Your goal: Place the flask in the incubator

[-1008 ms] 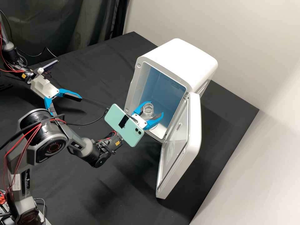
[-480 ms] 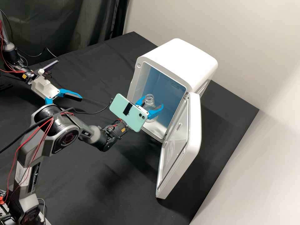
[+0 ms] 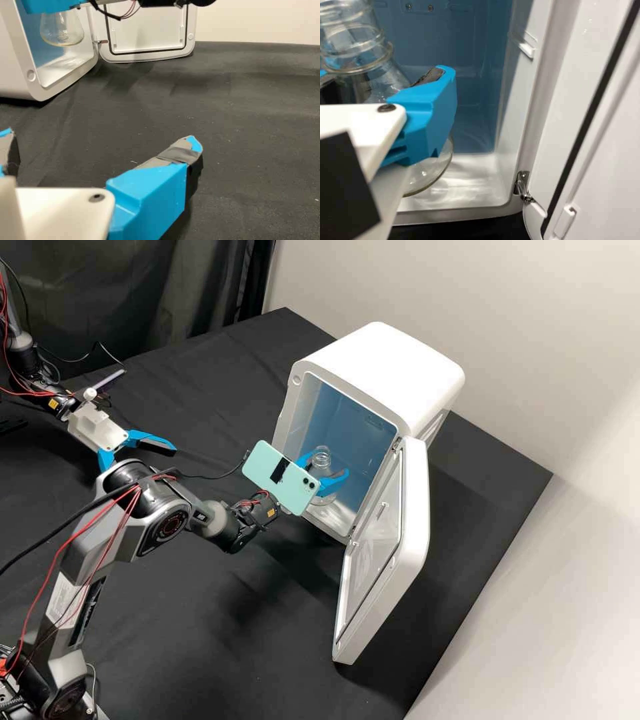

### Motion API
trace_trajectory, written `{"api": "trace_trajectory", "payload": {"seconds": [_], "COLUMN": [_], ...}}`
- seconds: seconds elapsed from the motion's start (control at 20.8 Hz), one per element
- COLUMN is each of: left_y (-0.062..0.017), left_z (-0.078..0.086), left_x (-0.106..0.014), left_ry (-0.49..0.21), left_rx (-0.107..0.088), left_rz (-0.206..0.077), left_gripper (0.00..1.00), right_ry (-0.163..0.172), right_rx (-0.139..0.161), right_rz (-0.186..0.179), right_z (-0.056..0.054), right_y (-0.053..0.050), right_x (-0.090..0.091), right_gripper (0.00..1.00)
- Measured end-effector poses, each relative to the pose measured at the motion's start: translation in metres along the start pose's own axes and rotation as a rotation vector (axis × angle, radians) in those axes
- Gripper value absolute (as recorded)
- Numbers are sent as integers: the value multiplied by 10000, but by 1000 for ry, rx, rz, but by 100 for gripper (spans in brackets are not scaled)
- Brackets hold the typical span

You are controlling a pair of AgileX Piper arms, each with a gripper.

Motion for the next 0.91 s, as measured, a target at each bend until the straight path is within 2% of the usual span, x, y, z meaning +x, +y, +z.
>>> {"api": "trace_trajectory", "payload": {"seconds": [0.14, 0.29, 0.43, 0.72, 0.82, 0.91], "left_y": [-2, -24, -14, -10, 3, 22], "left_z": [0, -1, -3, 34, 51, 45], "left_x": [1, 22, 51, 81, 106, 125], "left_ry": [-1, -4, 7, 7, 0, 8], "left_rx": [0, 0, -1, 25, 37, 37], "left_rz": [-1, -9, -1, 2, 7, 17], "left_gripper": [100, 100, 100, 100, 100, 100], "right_ry": [-1, 3, -5, -38, -50, -63], "right_rx": [8, -16, -35, -44, -45, -42], "right_rz": [4, -11, -36, -77, -76, -73], "right_z": [-38, -64, -69, -99, -88, -83], "right_y": [-24, -80, -146, -265, -283, -284], "right_x": [137, 275, 413, 712, 815, 919], "right_gripper": [0, 0, 0, 0, 0, 0]}}
